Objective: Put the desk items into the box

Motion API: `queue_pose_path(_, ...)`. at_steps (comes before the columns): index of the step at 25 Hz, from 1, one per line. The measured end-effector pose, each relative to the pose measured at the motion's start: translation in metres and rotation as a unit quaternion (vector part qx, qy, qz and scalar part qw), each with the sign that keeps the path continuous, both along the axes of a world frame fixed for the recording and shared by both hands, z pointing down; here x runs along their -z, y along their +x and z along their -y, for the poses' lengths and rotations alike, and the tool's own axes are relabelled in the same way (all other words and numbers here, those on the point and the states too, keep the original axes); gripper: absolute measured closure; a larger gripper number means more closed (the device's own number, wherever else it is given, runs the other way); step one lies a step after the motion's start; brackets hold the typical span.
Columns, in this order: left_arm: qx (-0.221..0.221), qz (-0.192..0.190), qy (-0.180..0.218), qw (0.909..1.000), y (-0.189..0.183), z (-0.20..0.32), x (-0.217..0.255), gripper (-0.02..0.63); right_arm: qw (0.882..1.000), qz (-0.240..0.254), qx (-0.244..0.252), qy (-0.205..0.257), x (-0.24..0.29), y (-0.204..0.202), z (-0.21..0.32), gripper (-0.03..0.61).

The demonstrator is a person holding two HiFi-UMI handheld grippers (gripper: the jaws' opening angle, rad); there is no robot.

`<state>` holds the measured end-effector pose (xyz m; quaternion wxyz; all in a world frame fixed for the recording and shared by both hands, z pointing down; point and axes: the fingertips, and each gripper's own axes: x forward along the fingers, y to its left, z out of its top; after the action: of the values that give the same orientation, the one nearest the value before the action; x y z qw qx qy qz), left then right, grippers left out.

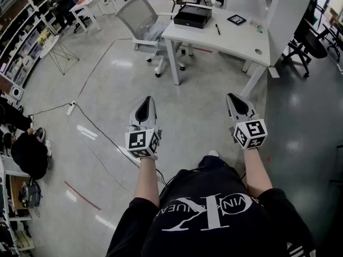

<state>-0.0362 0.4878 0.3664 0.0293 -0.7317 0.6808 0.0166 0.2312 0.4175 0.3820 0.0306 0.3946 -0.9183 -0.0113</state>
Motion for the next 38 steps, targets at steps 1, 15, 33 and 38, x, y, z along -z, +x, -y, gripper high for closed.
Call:
queue_pose_path(1, 0.001, -0.002, -0.001, 1.0, 0.0, 0.0, 0.0, 0.603, 1.0, 0.0, 0.001, -0.001, 0.0, 0.0, 0.0, 0.551)
queue_pose_path(15, 0.0, -0.007, -0.019, 0.9998, -0.005, -0.008, -0.006, 0.603, 1.0, -0.003, -0.002, -0.008, 0.001, -0.002, -0.002, 0.555)
queue_pose_path(33, 0.014, -0.024, -0.044, 0.9986, -0.039, 0.059, -0.026, 0.604, 0.999, 0.004, -0.022, -0.031, -0.014, -0.017, 0.08, 0.554)
queue_pose_path(38, 0.02, -0.026, -0.046, 0.9984, -0.05, 0.094, -0.025, 0.603, 0.999, 0.005, -0.021, -0.039, -0.017, -0.026, 0.119, 0.554)
